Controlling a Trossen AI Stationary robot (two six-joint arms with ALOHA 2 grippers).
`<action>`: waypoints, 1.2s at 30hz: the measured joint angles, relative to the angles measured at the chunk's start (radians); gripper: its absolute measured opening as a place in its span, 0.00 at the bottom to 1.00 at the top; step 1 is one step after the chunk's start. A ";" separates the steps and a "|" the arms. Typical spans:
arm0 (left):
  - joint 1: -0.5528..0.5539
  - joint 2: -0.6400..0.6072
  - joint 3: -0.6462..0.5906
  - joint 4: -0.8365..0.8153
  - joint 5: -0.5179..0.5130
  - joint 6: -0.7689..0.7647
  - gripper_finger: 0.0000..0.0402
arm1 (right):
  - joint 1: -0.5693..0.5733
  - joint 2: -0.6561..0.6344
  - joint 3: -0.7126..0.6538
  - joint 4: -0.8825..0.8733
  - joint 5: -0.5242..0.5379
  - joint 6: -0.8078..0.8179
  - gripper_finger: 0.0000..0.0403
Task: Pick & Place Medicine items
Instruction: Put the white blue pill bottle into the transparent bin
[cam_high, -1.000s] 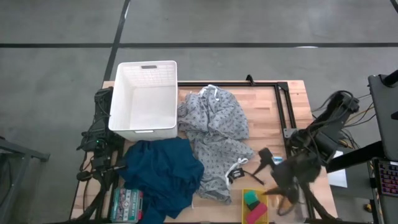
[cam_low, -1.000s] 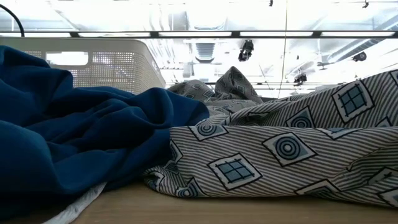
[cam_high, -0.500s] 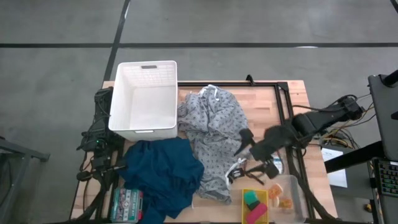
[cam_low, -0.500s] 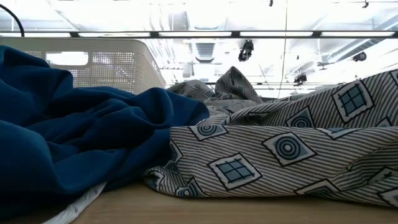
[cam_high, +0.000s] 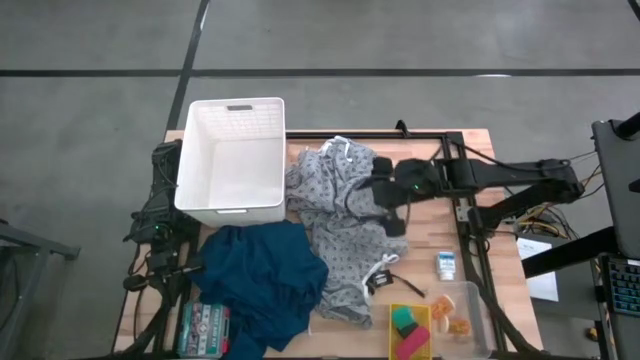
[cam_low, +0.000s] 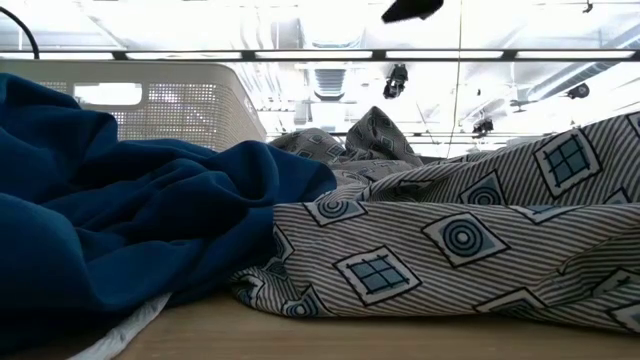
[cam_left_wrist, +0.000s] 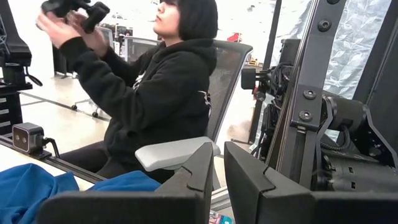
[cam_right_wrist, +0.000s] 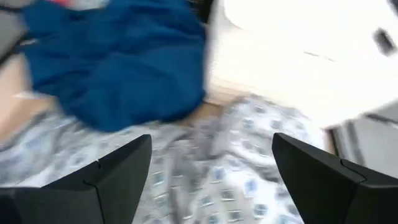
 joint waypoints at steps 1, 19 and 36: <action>0.000 0.000 0.000 0.000 0.000 0.000 0.12 | -0.015 0.002 -0.001 -0.008 0.022 0.016 0.81; 0.000 0.000 0.000 0.000 0.000 0.000 0.12 | -0.100 0.074 -0.021 -0.070 0.340 0.413 0.81; 0.000 0.000 0.000 0.000 0.000 0.000 0.12 | -0.133 0.167 -0.023 -0.072 0.450 0.310 0.81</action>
